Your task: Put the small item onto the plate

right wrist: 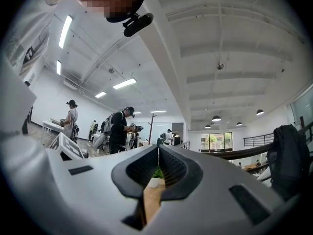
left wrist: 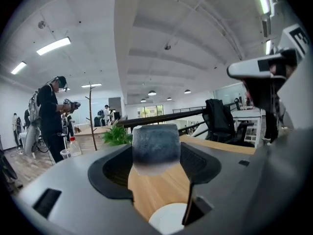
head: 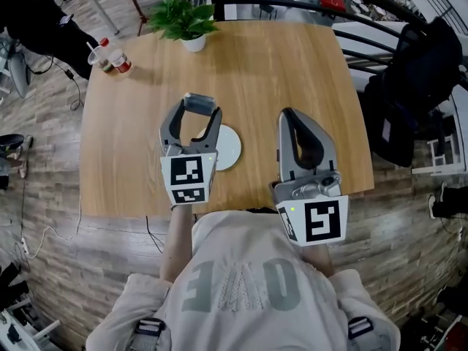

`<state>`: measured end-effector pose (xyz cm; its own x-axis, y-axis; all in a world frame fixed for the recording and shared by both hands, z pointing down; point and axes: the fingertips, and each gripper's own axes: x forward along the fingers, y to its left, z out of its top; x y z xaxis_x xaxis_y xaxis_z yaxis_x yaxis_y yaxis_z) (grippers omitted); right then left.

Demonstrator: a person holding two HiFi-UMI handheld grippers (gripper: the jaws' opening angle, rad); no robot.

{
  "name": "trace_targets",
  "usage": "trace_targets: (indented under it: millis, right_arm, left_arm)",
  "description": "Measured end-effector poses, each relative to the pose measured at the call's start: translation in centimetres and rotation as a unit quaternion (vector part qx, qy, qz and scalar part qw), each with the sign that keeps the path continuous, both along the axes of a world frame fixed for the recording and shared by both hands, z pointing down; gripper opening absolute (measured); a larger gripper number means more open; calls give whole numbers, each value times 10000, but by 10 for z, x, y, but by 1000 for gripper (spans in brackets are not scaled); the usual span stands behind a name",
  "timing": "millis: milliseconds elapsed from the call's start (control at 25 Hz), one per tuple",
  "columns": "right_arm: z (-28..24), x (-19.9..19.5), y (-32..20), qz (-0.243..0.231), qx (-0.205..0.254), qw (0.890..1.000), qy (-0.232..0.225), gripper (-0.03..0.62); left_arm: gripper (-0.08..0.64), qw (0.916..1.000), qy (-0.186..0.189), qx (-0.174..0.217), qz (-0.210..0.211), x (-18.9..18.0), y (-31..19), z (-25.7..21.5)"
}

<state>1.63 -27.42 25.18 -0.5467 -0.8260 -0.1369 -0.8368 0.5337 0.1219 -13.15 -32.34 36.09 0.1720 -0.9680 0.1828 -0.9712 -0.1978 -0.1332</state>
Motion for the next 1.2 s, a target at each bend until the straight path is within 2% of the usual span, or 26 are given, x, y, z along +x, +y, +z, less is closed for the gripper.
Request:
trace_targets:
  millis: [160, 280, 400, 520, 680, 800, 1080, 1200]
  right_arm:
    - [-1, 10, 2, 151, 7, 9999, 19, 17]
    - [-1, 15, 4, 237, 16, 9997, 33, 17]
    - [0, 18, 5, 289, 5, 9996, 70, 17]
    - [4, 22, 3, 351, -62, 9993, 88, 17]
    - [6, 23, 3, 365, -127, 9992, 87, 17]
    - [9, 22, 2, 389, -152, 9991, 125, 17]
    - [15, 30, -1, 591, -273, 9977, 185, 17]
    - [16, 34, 0, 677, -281, 9971, 217, 17]
  left_arm:
    - [307, 9952, -147, -925, 281, 17, -6, 55]
    - [307, 9847, -226, -1665, 455, 25, -4, 101]
    - [307, 9743, -286, -2186, 456, 24, 3, 138]
    - [307, 9660, -338, -2515, 495, 27, 4, 164]
    - [307, 9477, -556, -3083, 604, 28, 11, 193]
    - [307, 9365, -491, -3415, 618, 25, 16, 208]
    - [307, 9170, -497, -3883, 759, 26, 19, 231]
    - [307, 9090, -647, -4041, 795, 25, 19, 238]
